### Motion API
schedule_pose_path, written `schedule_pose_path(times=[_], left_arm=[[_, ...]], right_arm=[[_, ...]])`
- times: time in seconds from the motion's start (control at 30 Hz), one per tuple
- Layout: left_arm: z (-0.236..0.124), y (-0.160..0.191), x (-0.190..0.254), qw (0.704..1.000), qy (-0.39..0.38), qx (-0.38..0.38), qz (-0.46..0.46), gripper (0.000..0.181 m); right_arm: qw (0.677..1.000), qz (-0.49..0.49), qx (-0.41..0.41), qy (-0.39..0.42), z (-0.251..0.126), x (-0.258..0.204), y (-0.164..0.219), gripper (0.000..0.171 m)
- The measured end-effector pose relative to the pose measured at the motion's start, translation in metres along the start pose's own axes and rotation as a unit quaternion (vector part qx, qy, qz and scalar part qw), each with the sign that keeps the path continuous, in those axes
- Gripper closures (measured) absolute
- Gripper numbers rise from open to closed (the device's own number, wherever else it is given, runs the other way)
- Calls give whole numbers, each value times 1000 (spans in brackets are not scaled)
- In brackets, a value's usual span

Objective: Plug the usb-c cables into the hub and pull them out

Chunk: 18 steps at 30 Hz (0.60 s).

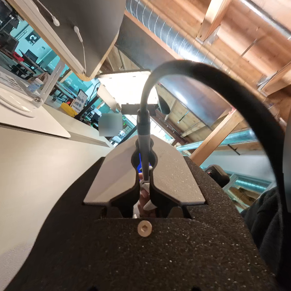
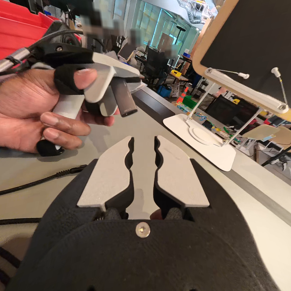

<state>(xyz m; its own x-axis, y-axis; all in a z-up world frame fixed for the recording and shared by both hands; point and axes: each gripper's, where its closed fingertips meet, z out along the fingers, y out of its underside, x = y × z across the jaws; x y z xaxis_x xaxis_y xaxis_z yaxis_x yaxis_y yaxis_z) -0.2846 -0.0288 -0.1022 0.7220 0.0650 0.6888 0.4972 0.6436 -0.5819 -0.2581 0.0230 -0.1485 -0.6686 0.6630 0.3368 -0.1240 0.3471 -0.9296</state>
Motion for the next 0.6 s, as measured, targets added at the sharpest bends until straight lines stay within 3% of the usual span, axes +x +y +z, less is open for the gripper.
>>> schedule_pose_path(times=[0.37, 0.6], left_arm=[[-15, -21, 1, 994, 50, 74, -57, 174], [-11, -16, 2, 997, 42, 56, -43, 174]], right_arm=[[996, -15, -44, -71, 4, -23, 11, 147], [986, 47, -125, -102, 5, -24, 32, 137]])
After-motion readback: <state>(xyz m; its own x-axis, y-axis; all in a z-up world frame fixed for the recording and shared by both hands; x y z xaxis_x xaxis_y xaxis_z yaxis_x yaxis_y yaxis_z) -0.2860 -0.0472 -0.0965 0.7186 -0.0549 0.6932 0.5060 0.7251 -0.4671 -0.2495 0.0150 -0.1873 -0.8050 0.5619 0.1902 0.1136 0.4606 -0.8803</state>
